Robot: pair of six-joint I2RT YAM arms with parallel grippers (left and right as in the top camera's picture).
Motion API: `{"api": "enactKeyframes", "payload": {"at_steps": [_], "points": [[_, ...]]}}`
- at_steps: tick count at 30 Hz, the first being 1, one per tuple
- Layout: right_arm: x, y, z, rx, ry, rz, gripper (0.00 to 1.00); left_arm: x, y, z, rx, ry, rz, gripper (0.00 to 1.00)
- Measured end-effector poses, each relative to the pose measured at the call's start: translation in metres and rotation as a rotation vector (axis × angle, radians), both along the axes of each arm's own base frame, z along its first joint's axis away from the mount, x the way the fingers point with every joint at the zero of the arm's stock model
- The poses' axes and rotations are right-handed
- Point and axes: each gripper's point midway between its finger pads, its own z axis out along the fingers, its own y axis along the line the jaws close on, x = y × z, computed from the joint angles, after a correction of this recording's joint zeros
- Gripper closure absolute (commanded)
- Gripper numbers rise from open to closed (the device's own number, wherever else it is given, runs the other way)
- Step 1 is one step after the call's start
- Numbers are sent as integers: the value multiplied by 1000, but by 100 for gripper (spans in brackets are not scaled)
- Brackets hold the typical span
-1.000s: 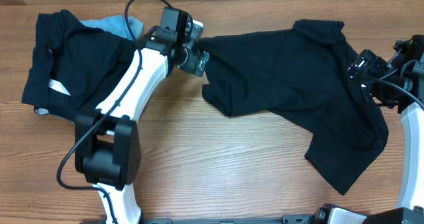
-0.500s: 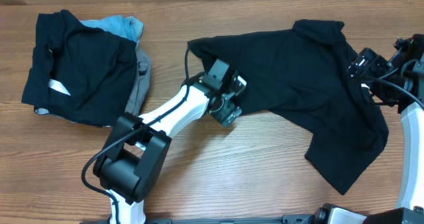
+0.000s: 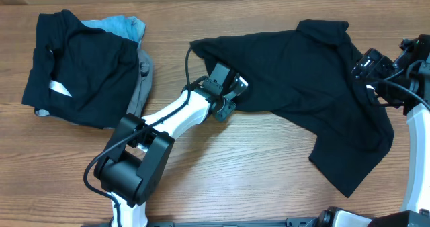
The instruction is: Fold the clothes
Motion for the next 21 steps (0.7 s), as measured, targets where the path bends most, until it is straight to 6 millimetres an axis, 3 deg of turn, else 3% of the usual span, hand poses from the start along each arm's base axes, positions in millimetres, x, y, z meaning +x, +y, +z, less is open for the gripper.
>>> {"api": "enactKeyframes", "payload": {"at_steps": [3,8,15,16,17,18,21], "points": [[2,0,1,-2,-8,0,0,0,2,-1,10,0,2,96],[5,-2,4,-9,-25,0,0,-29,19,-2,61,154,89,96],[6,-2,5,-11,-30,0,0,-51,8,54,1,319,136,96],[6,-2,5,-11,-33,0,0,-54,6,57,-6,336,133,94],[7,-2,5,-12,-34,0,0,-60,4,62,-19,369,131,82],[7,-2,5,-12,-34,0,0,-65,1,64,-36,395,130,81],[7,-2,5,-12,-35,0,0,-78,-6,68,-94,478,114,94]]}}
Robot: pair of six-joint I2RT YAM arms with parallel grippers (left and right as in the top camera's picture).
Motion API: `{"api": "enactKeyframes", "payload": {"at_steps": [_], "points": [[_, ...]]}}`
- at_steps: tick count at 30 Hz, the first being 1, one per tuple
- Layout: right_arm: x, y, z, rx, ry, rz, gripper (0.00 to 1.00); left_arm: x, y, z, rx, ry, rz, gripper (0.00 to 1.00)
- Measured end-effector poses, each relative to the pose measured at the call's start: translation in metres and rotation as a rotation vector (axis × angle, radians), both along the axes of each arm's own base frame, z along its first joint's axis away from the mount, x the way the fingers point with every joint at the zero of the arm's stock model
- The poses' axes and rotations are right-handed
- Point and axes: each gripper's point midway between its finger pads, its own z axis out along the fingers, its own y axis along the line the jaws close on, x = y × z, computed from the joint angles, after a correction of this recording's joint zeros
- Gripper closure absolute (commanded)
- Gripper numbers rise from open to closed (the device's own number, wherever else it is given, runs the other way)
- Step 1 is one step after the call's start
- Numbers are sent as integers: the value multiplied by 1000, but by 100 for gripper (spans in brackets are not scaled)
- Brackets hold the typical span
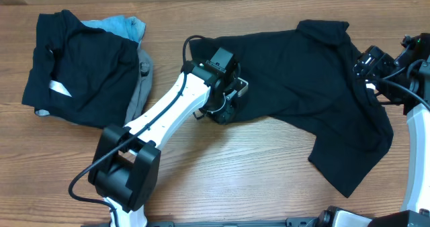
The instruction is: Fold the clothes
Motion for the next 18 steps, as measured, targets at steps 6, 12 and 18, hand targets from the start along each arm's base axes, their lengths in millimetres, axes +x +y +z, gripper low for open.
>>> {"api": "enactKeyframes", "payload": {"at_steps": [6,12,18], "points": [[0,0,0,-1,-2,0,0,-14,17,6,-45,150,76,81],[0,0,0,0,-1,0,0,14,40,-2,55,39,135,64],[-1,0,0,1,3,0,0,38,52,-20,146,-106,145,74]]}}
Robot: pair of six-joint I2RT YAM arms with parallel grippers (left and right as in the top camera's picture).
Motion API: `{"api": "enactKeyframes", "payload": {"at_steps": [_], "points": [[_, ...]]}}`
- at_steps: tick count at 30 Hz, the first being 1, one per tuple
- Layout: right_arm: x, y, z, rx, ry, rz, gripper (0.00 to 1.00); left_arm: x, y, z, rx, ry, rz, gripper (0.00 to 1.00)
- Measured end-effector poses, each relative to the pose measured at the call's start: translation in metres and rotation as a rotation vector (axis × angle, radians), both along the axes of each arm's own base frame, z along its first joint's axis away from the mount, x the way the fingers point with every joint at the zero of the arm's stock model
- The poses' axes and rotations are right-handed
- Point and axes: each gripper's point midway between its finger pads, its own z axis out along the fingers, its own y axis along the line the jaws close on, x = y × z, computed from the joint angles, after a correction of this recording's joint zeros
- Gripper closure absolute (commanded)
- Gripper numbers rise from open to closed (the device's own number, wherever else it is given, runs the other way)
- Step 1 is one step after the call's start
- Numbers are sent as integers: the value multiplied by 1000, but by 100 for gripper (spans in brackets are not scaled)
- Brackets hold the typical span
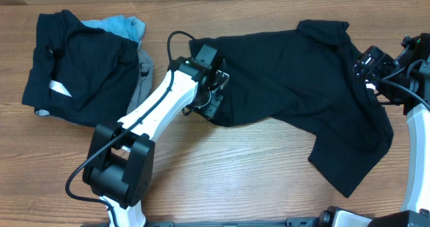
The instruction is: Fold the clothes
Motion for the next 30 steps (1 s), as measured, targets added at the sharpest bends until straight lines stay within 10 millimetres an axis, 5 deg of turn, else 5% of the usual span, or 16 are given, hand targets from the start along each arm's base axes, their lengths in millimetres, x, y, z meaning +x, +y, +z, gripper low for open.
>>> {"api": "enactKeyframes", "payload": {"at_steps": [6,12,15,16,17,18,22,24,30], "points": [[0,0,0,0,0,0,0,1,22,-32,45,-25,29,85],[0,0,0,1,2,0,0,-7,6,-38,33,-40,-102,78],[-1,0,-1,1,3,0,0,-16,4,-36,18,-9,-149,58],[-1,0,0,1,3,1,0,-20,5,-33,14,0,-171,38],[-1,0,-1,1,3,0,0,-25,4,-28,3,7,-195,32],[-1,0,-1,1,4,1,0,-30,1,-10,-32,-11,-239,0],[-3,1,-2,4,14,1,0,-40,-8,60,-150,-163,-331,0],[-5,2,-4,9,27,0,0,-43,-11,77,-201,-246,-358,0],[-5,2,-4,9,27,0,0,-48,-3,2,-182,-237,-306,0]]}}
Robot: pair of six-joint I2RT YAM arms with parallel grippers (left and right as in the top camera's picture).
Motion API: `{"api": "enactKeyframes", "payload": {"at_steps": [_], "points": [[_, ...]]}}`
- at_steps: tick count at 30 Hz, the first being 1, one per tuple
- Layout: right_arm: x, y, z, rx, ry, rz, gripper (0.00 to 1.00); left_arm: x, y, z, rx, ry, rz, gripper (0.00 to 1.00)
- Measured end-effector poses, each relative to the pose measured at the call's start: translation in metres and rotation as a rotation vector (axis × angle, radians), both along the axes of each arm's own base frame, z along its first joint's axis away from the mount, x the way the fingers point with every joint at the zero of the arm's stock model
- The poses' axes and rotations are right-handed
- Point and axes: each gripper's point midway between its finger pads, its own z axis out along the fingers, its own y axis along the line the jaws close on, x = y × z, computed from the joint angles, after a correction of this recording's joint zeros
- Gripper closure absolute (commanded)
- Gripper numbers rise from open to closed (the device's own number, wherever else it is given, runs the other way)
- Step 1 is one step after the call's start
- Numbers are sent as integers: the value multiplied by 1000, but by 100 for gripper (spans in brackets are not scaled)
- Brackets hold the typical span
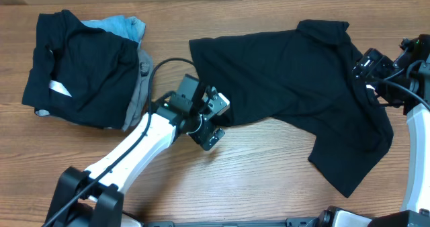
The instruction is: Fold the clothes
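Note:
A black shirt (295, 79) lies spread across the middle and right of the table, one sleeve trailing toward the front right. My left gripper (217, 121) is at the shirt's lower left edge, low over the wood, jaws standing wide apart with nothing clearly held between them. At the shirt's right edge sits my right gripper (366, 71), on the cloth; its fingers are dark against the black fabric, so its state does not show.
At the far left sits a pile of clothes (80, 66): a black garment on top, grey (140, 86) and blue (124, 25) ones under it. The left arm's black cable loops above its wrist. Bare wood runs along the table's front.
My left gripper has moved from on the shirt's left part toward the front, off onto the shirt's lower left edge, and the arm has drawn back. The right arm is unchanged.
My left gripper was first on the shirt's lower left part, then slightly further left on the cloth at each following moment. Now it stands open at the shirt's lower left edge. The shirt's left side lies flat. The right gripper has stayed at the right edge throughout.

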Motion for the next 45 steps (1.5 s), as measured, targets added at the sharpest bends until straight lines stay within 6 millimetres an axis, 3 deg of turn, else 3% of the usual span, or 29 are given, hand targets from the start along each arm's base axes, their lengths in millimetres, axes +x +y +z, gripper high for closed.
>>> {"api": "enactKeyframes", "payload": {"at_steps": [4,8,14,20,26,27,35,40,45], "points": [[0,0,0,0,0,0,0,22,-11,11,-54,-100,8,0],[0,0,0,0,-1,0,0,34,-18,16,-79,-156,-1,16],[0,0,0,0,0,0,0,29,-16,-24,-27,-61,-5,18],[0,0,0,-1,0,0,0,28,-16,-43,-8,-27,-7,19],[0,0,0,0,0,0,0,32,-32,-59,-12,-53,-52,20],[0,0,0,0,-1,0,0,34,-33,-59,-15,-59,-54,22],[2,-1,2,-4,-11,0,0,42,-29,-63,18,-95,-48,96],[4,-1,3,-7,-21,0,0,38,-26,-62,28,-45,-3,96],[5,-2,4,-9,-26,-1,0,6,-21,-48,69,192,14,96]]}}
